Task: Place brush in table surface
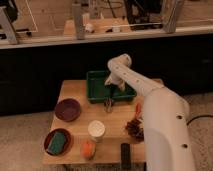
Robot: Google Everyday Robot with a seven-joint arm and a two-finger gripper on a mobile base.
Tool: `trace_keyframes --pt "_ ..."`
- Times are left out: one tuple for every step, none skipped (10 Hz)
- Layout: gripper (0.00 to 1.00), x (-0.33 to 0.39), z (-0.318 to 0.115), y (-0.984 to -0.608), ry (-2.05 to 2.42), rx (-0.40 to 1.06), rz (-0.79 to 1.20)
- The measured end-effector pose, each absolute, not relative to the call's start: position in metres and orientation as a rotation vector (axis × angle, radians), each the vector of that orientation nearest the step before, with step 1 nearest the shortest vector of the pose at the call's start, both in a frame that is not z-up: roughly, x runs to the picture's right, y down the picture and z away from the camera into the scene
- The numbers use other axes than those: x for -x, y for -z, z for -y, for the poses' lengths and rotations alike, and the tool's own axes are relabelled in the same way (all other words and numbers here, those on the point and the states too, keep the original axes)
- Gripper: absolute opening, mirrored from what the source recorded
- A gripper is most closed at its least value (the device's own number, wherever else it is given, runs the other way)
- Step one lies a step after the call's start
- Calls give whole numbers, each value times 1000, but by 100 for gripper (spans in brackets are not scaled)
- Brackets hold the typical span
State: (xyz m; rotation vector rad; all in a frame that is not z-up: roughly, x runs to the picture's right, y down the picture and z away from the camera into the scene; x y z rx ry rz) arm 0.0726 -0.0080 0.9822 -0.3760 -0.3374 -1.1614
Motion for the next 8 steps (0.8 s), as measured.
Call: trace_keyframes --pt "80 -72 1 -988 1163 384 340" --pt "78 -71 -4 -991 1159 389 339" --pt "71 -70 -9 -994 1153 391 337" --pt "62 -69 -12 -996 1149 393 335" --pt "50 -66 -13 -995 1142 389 327" --pt "41 -64 -12 -994 1135 384 320" --pt "31 -62 -8 -991 1131 377 311" --pt "22 -61 -8 -989 1132 372 302"
